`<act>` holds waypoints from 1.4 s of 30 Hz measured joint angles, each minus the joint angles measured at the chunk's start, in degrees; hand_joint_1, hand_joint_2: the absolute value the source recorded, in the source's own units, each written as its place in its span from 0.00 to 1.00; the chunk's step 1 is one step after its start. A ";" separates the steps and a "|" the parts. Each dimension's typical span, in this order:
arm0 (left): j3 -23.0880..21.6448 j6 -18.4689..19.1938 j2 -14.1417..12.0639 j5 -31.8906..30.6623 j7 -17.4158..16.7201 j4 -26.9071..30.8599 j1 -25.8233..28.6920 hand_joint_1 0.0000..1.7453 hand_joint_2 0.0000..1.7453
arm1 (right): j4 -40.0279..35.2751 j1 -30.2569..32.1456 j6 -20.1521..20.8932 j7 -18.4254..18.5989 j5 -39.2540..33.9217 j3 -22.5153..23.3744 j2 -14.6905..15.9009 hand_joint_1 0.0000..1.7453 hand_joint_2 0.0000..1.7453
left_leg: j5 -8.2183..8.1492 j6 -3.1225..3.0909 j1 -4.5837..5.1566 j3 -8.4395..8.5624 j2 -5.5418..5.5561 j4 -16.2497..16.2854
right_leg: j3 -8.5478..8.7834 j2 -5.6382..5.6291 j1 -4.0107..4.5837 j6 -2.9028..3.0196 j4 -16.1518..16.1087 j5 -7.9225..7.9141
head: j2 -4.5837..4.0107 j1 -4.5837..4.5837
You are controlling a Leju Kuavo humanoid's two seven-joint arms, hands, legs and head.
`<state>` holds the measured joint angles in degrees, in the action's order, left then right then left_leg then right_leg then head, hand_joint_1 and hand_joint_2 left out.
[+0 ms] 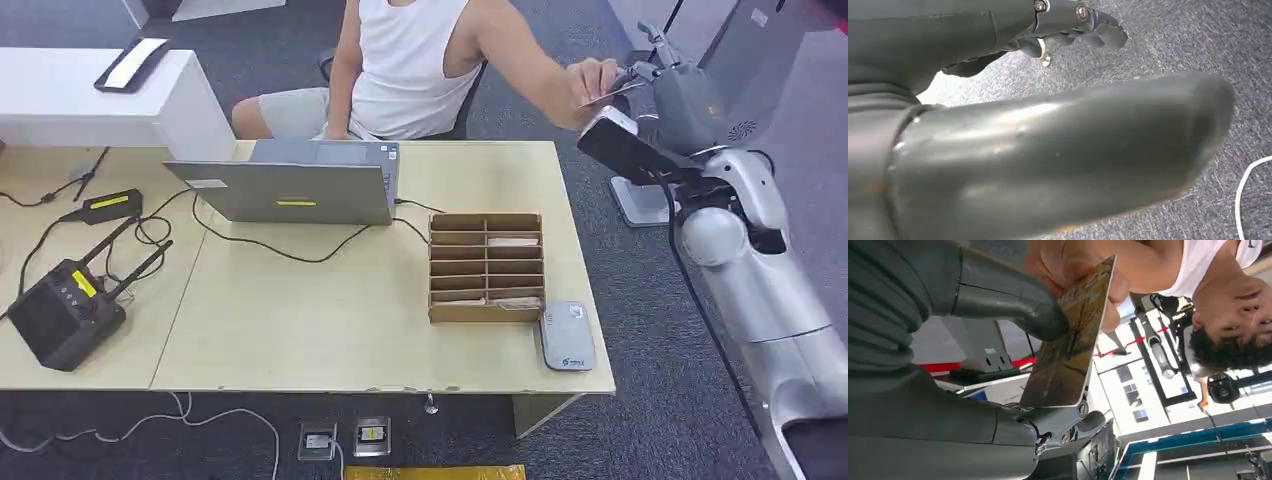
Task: Pass the card to the sensor for recognition and then transmit it.
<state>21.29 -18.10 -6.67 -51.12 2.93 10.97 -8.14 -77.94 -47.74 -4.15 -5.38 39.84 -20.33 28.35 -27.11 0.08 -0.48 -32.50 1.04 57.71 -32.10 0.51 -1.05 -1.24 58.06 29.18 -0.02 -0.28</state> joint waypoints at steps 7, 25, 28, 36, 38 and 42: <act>-0.37 0.02 0.00 -0.07 0.00 0.00 0.05 0.00 0.00 | -1.31 1.06 0.61 0.13 -0.31 0.02 0.15 1.00 1.00 | 0.00 0.00 0.00 0.00 -0.03 0.00 | 0.00 -0.04 0.00 0.00 0.00 0.00 | 0.00 0.00; -0.88 -0.11 0.00 1.07 -0.74 0.00 0.21 0.00 0.00 | -3.43 11.00 5.49 -0.74 -5.62 3.89 0.39 1.00 1.00 | -0.03 0.04 -0.01 0.00 -0.05 -0.01 | -0.02 -0.05 0.00 0.02 -0.01 0.01 | 0.00 0.00; -0.88 -0.09 0.00 0.96 -0.94 -0.02 0.20 0.00 0.00 | -2.93 14.52 7.24 -1.20 -5.99 5.29 0.57 1.00 1.00 | -0.03 0.04 -0.01 0.03 -0.02 0.00 | -0.02 -0.03 0.01 0.02 -0.03 0.02 | 0.00 0.00; -0.88 0.06 -0.74 0.52 -1.57 0.00 0.37 0.00 0.00 | -2.78 23.93 11.44 -1.42 -4.94 9.36 1.01 1.00 1.00 | -0.07 0.06 -0.02 0.03 -0.18 -0.01 | -0.05 -0.24 0.01 0.02 -0.03 0.02 | 0.00 -0.02; -0.88 0.06 -0.79 0.50 -1.81 0.00 0.38 0.00 0.00 | -2.78 25.23 12.42 -1.49 -4.31 10.12 0.99 1.00 1.00 | -0.07 0.06 -0.03 0.02 -0.17 -0.01 | -0.04 -0.21 0.02 0.03 -0.03 0.02 | 0.00 0.00; -0.88 0.04 -0.83 0.55 -2.32 -0.02 0.40 0.00 0.00 | -2.71 27.47 13.95 -2.10 -2.66 10.36 0.92 1.00 1.00 | -0.07 0.06 -0.03 0.02 -0.17 -0.01 | -0.04 -0.22 0.02 0.03 -0.03 0.02 | 0.00 -0.02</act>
<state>20.41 -18.05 -7.50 -50.58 0.61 10.95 -7.73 -80.65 -20.27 9.79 -7.48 37.18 -9.97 29.27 -27.18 0.14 -0.51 -32.48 0.87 57.70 -32.14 0.29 -1.03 -1.21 58.03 29.20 -0.02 -0.31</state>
